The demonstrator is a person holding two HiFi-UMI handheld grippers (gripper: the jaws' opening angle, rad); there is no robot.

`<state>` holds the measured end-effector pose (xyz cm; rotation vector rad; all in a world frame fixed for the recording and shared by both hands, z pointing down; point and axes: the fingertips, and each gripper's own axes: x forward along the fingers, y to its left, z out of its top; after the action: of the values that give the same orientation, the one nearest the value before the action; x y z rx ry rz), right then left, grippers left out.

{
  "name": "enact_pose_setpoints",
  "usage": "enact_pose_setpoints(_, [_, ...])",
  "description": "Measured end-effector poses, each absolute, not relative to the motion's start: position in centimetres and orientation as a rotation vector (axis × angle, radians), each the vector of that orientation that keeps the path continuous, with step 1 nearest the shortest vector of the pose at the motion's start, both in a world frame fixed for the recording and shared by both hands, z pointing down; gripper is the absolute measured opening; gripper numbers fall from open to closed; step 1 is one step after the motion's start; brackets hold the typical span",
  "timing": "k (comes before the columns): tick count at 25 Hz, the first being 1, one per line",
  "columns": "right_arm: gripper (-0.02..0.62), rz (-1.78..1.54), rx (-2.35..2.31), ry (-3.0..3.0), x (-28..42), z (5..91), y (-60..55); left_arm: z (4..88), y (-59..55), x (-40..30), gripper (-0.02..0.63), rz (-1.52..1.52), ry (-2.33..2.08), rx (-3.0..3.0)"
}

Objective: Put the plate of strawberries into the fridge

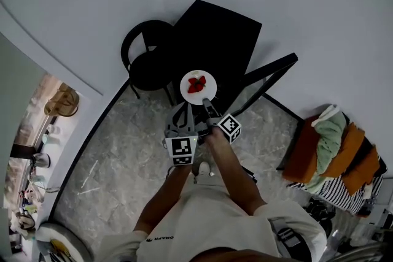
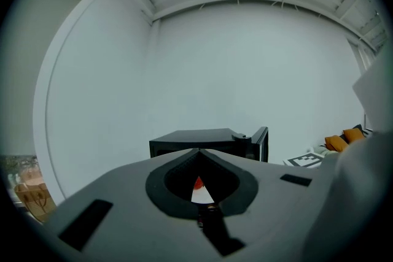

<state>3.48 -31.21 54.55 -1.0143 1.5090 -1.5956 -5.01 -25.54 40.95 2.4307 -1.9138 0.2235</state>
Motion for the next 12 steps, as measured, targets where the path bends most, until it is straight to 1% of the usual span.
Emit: enact_pose_setpoints(12, [0.021,-1.552,-1.077,1.473,4.0,59.0,-33.1,43.7,-27.6,-5.2,0.003,0.209,-1.861,2.442])
